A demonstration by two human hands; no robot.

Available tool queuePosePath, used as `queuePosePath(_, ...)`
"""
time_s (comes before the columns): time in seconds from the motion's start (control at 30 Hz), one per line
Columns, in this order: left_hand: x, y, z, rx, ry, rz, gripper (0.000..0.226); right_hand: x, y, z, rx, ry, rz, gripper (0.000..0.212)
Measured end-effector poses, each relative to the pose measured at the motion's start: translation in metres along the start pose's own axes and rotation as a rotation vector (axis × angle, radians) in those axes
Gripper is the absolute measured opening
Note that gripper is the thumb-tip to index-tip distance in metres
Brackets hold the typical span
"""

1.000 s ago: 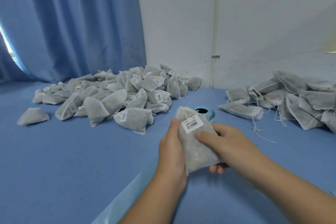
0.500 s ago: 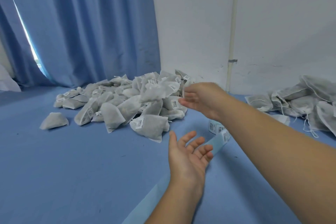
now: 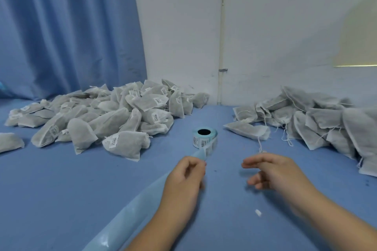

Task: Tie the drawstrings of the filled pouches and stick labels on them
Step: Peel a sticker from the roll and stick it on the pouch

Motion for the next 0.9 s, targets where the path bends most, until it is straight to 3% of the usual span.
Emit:
queuePosePath(0.17,-0.047,-0.004,0.01,-0.2,0.66,0.437,0.02,-0.019,-0.015,-0.039,-0.033,0.066,0.027,0.028)
queuePosePath(0.23,-0.043,0.012,0.01,-0.267,1.034,0.36,0.039,-0.021,-0.015,-0.041,-0.019,0.079,0.023,0.028)
queuePosePath(0.3,-0.025,0.03,0.002,-0.241,1.262,0.13,0.054,-0.02,-0.016,-0.038,0.005,0.046,0.008,0.031)
queuePosePath(0.37,-0.009,0.036,-0.004,-0.185,1.246,-0.045,0.049,-0.02,-0.015,-0.035,0.028,0.014,-0.001,0.034)
queuePosePath(0.5,-0.01,0.036,-0.013,-0.197,1.151,-0.078,0.017,-0.02,-0.014,-0.037,0.049,0.005,-0.007,0.036)
queuePosePath(0.67,-0.012,0.024,-0.022,-0.18,1.012,-0.136,0.013,-0.019,-0.015,-0.036,0.067,0.013,-0.013,0.036)
queuePosePath(0.9,-0.008,0.01,-0.036,-0.165,1.038,-0.175,0.023,-0.018,-0.016,-0.038,0.085,-0.014,-0.039,0.035)
Point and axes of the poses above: each hand's wrist, its own y-axis towards the middle knuckle, its own z-axis out of the palm, x = y × z, the point moved 10 cm from there along y, towards the middle knuckle, and after that the axes turned 6 degrees about -z, right-handed, at the moved point
